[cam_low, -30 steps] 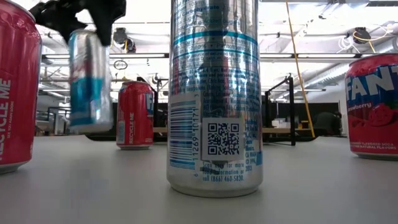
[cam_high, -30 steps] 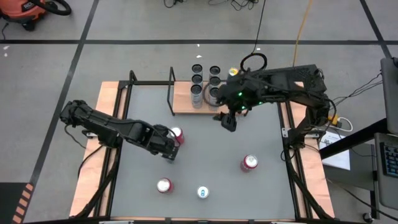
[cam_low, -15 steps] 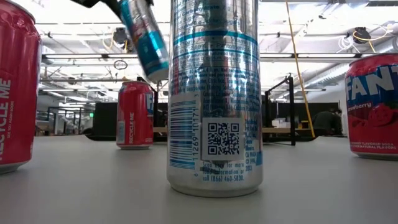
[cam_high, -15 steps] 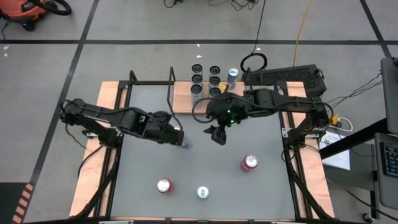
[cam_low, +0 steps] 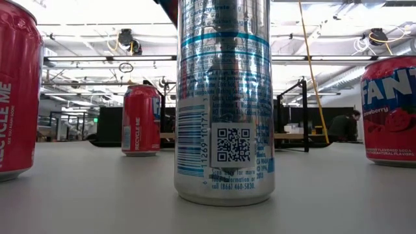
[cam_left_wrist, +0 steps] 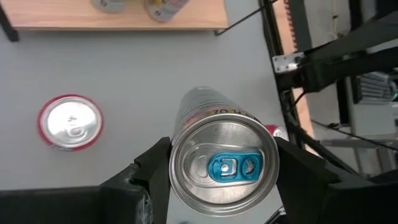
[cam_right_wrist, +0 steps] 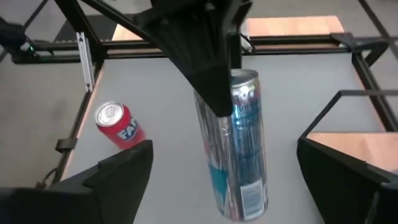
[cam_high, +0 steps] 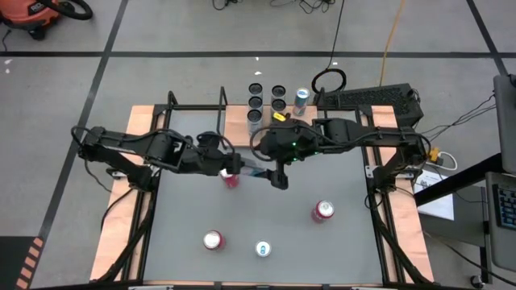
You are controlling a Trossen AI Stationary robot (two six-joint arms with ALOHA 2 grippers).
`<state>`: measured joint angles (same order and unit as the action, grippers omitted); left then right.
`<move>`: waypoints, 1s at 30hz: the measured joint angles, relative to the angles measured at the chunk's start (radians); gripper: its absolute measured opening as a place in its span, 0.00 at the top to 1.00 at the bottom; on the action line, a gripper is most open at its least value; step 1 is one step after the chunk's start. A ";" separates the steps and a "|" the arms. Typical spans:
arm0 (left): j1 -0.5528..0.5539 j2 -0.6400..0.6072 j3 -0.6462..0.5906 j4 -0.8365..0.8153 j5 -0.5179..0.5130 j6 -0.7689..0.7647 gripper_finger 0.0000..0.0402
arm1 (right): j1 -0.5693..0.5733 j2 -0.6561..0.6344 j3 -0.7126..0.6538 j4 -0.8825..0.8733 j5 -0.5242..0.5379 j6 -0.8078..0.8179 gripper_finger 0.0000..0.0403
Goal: Place canned beverage on shelf
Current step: Put the top blue soda can aligned with the other blue soda can on the shelf
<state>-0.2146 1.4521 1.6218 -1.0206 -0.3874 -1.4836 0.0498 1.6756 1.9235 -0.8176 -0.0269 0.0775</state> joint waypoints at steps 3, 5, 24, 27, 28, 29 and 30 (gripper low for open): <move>0.000 0.000 0.000 0.041 -0.021 0.007 0.47 | 0.001 0.000 0.000 -0.001 -0.001 -0.061 0.12; -0.001 0.000 0.000 0.092 -0.042 0.027 0.47 | 0.004 0.005 0.000 -0.002 -0.001 -0.097 0.12; 0.025 0.000 -0.001 0.192 -0.047 0.085 0.47 | 0.004 0.072 0.000 0.006 0.060 -0.151 0.20; 0.025 0.000 -0.001 0.196 -0.046 0.086 0.47 | 0.004 0.070 0.000 0.006 0.060 -0.150 0.28; 0.025 0.000 -0.001 0.195 -0.045 0.086 0.47 | 0.004 0.070 0.000 0.007 0.060 -0.150 0.31; 0.025 0.000 -0.001 0.193 -0.043 0.086 0.47 | 0.004 0.070 0.000 0.006 0.061 -0.149 0.34; 0.024 0.000 -0.001 0.193 -0.042 0.086 0.47 | 0.004 0.070 0.000 0.006 0.061 -0.147 0.37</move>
<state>-0.1902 1.4525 1.6211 -0.8280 -0.4295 -1.3975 0.0536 1.7458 1.9232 -0.8121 0.0341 -0.0695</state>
